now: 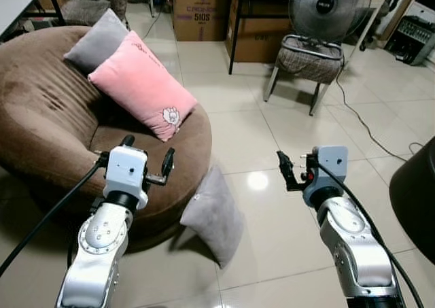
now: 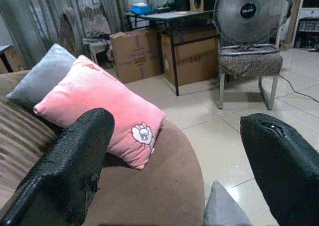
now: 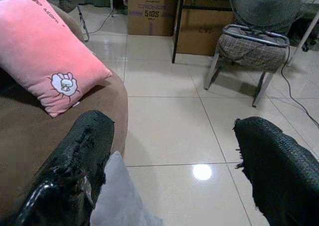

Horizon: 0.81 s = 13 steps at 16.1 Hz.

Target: Move the pillow to the sofa from floor

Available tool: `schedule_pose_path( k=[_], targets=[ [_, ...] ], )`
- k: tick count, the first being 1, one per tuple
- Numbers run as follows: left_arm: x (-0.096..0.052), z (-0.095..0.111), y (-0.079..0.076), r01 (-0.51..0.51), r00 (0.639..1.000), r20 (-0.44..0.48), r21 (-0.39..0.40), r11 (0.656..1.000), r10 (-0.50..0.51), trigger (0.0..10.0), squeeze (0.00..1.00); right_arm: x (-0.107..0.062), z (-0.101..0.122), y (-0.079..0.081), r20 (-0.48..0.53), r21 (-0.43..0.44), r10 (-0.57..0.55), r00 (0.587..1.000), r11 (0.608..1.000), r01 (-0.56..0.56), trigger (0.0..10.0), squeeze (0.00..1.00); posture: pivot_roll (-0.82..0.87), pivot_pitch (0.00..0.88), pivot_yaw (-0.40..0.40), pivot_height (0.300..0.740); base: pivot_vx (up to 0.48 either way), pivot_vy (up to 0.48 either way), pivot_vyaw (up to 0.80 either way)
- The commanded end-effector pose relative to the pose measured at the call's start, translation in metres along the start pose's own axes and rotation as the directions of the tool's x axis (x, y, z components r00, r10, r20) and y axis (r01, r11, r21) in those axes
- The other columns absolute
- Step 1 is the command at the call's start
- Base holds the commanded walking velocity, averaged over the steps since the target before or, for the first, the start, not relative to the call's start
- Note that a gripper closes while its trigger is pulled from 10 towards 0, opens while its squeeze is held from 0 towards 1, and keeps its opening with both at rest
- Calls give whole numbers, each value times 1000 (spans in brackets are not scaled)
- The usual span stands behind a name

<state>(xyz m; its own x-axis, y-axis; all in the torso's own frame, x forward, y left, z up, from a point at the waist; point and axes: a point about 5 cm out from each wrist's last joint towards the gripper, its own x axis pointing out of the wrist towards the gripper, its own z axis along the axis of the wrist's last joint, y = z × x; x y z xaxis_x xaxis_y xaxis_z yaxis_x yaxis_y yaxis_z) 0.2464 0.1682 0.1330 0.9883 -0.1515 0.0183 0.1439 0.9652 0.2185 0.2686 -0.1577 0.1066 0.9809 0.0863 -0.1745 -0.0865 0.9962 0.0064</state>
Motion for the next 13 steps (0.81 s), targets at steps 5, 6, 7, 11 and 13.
schedule_pose_path(
  k=[5,6,7,11,13],
  targets=[
    [10,3,0,0,1000,19,13,1000,0,10000,0,-4,-6,-3,-10,-4,-10,1000,1000,10,10000,0,124,0,-66,740,259,0,-473],
    [12,5,1,-3,1000,24,9,1000,2,10000,0,-4,-6,-4,-10,-7,-12,1000,1000,12,10000,0,121,0,-63,740,262,0,0],
    [14,5,1,-4,1000,28,6,1000,4,10000,0,-5,-7,-5,-10,-6,-14,1000,1000,14,10000,0,117,0,-60,740,262,0,0],
    [14,4,-3,6,1000,27,-6,1000,-6,10000,0,-5,-7,-7,-15,-24,-11,1000,1000,10,10000,0,106,0,-56,740,262,0,0],
    [12,2,-4,4,1000,24,-9,1000,-4,10000,0,-5,-6,-7,-10,-23,-4,1000,1000,4,10000,0,105,0,-57,740,257,0,0]
  ],
)
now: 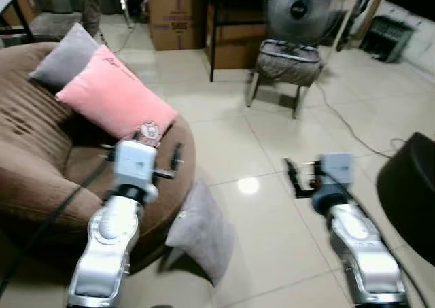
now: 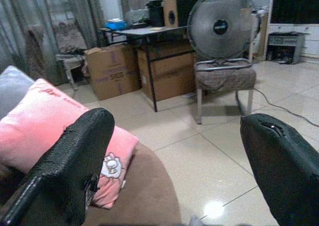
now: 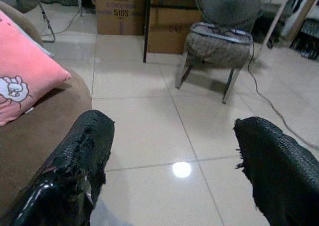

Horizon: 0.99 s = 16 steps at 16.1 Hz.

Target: Move the pillow to the sofa from floor

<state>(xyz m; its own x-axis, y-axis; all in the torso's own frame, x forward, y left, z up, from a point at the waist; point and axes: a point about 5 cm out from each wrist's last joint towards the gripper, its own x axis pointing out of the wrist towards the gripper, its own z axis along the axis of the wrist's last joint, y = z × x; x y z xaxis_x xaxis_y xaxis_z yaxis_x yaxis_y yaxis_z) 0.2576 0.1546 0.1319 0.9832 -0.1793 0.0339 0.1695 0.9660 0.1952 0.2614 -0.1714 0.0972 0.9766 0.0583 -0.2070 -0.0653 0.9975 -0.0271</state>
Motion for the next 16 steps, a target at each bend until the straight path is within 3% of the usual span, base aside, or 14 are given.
schedule_pose_path(
  k=[1,16],
  targets=[
    [-1,1,8,-20,1000,2,16,1000,20,10000,0,1,5,8,26,5,29,999,1000,-29,10000,0,106,0,-57,740,262,0,0],
    [-1,0,11,-15,1000,2,16,1000,15,10000,0,2,4,13,33,16,45,998,999,-45,10000,0,110,0,-49,740,305,0,-27]
  ],
)
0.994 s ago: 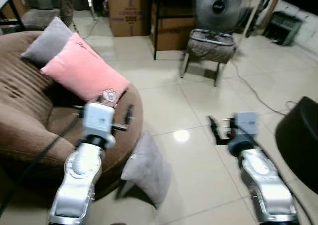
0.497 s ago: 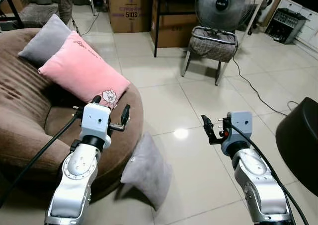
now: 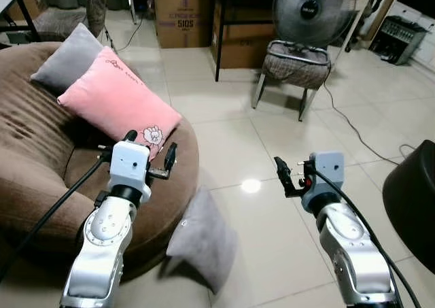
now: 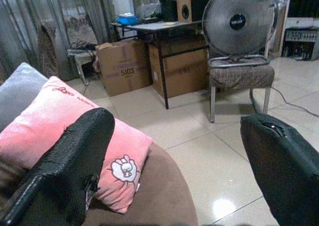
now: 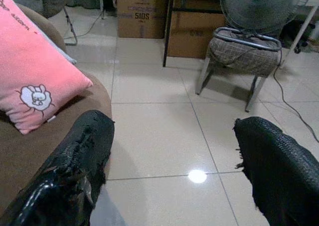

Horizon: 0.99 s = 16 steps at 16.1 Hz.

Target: Move the pillow to the sofa from floor

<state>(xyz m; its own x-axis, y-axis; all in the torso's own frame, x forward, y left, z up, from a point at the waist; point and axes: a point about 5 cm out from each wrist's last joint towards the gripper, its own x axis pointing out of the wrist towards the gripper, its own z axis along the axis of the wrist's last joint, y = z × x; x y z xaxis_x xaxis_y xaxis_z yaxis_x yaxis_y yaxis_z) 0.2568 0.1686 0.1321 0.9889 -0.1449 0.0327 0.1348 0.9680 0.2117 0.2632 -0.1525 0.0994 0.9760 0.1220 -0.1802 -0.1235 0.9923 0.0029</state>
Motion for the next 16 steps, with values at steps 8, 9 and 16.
schedule_pose_path(
  k=[8,9,16],
  targets=[
    [3,2,-1,13,1000,10,2,1000,-13,10000,0,1,1,-6,4,-6,-26,1000,1000,26,10000,0,114,0,-49,740,353,0,-129],
    [4,2,-1,13,1000,10,2,1000,-13,10000,0,1,1,-6,4,-7,-26,1000,1000,26,10000,0,114,0,-49,740,352,0,0],
    [5,3,-1,11,1000,12,3,1000,-11,10000,0,2,1,-6,5,-6,-20,1000,1000,20,10000,0,117,0,-52,740,353,0,0]
  ],
)
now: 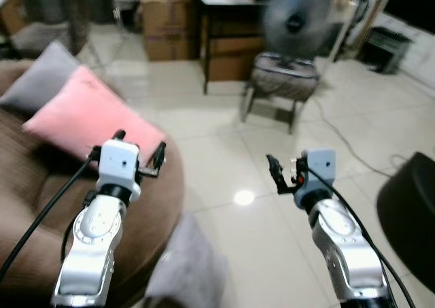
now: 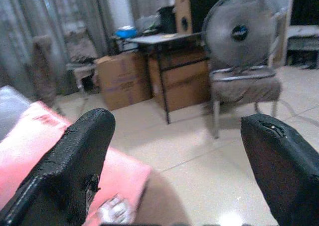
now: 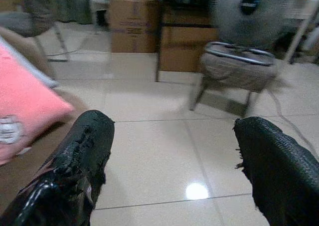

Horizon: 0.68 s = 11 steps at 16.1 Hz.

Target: Move the pillow to the sofa from floor

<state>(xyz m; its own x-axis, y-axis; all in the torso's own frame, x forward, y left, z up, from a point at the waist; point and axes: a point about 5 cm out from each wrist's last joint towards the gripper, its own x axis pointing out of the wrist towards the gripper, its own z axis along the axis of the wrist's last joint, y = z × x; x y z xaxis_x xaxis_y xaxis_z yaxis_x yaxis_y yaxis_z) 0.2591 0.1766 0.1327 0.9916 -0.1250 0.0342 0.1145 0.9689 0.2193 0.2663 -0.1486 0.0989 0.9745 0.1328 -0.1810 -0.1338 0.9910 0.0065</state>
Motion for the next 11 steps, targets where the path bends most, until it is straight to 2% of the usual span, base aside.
schedule_pose_path(
  k=[1,3,7,11],
  targets=[
    [3,4,-9,32,999,16,-5,999,-32,10000,0,-2,1,-9,6,-6,-30,1000,1000,30,10000,0,117,0,-52,740,334,0,0],
    [3,4,-9,27,1000,15,-3,1000,-27,10000,0,-2,1,-9,6,-2,-30,1000,1000,30,10000,0,115,0,-51,740,285,0,0],
    [3,3,-12,28,999,18,-9,1000,-28,10000,0,-2,-1,-11,-6,-8,-33,999,999,33,10000,0,113,0,-55,735,0,0,0],
    [3,1,-12,23,1000,10,1,1000,-23,10000,0,-2,-1,-12,-4,-2,-34,999,999,34,10000,0,114,0,-58,690,0,0,0]
  ],
)
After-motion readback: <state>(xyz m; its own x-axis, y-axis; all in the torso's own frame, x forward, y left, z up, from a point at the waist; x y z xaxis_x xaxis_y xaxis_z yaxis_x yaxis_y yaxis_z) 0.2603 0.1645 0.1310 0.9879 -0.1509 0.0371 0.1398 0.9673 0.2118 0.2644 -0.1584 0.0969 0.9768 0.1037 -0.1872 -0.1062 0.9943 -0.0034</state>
